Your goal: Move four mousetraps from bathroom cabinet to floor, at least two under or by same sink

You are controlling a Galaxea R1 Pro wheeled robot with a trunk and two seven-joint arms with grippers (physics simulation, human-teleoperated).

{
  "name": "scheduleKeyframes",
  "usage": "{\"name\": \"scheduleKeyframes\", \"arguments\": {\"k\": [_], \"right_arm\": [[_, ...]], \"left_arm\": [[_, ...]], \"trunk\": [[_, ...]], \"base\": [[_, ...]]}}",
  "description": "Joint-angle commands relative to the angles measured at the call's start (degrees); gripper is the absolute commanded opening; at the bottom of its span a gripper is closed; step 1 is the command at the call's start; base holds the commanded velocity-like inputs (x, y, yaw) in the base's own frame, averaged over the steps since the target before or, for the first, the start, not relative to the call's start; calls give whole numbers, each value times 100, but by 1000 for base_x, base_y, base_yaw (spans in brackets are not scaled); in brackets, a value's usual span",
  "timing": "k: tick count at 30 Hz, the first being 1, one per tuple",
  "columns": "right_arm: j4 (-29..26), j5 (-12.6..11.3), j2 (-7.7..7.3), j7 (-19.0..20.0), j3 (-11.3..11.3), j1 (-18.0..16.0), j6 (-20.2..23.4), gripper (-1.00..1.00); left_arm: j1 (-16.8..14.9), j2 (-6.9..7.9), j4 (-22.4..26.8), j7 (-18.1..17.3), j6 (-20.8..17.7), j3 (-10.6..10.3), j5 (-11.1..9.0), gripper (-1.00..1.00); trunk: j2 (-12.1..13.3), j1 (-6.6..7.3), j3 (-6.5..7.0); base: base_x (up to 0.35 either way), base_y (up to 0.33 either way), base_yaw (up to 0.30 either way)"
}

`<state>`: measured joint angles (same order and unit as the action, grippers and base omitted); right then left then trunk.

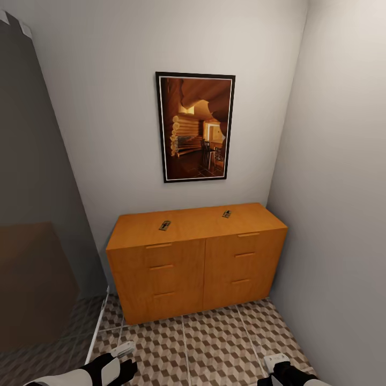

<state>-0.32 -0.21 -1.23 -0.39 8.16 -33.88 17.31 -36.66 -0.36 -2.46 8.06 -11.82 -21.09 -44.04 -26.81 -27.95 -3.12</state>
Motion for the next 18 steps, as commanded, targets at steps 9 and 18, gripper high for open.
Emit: {"name": "scheduleKeyframes", "arguments": {"k": [9, 18], "right_arm": [[-4, -5, 0, 8, 39, -5, 25, 100], [-7, -15, 0, 29, 35, -5, 27, 100]], "left_arm": [[-8, 1, 14, 9, -30, -58, -32, 100], [-8, -4, 25, 43, -16, -77, 17, 100]], "trunk": [[-12, -3, -12], [-12, -3, -12]], "base": [[0, 0, 0], [0, 0, 0]]}}
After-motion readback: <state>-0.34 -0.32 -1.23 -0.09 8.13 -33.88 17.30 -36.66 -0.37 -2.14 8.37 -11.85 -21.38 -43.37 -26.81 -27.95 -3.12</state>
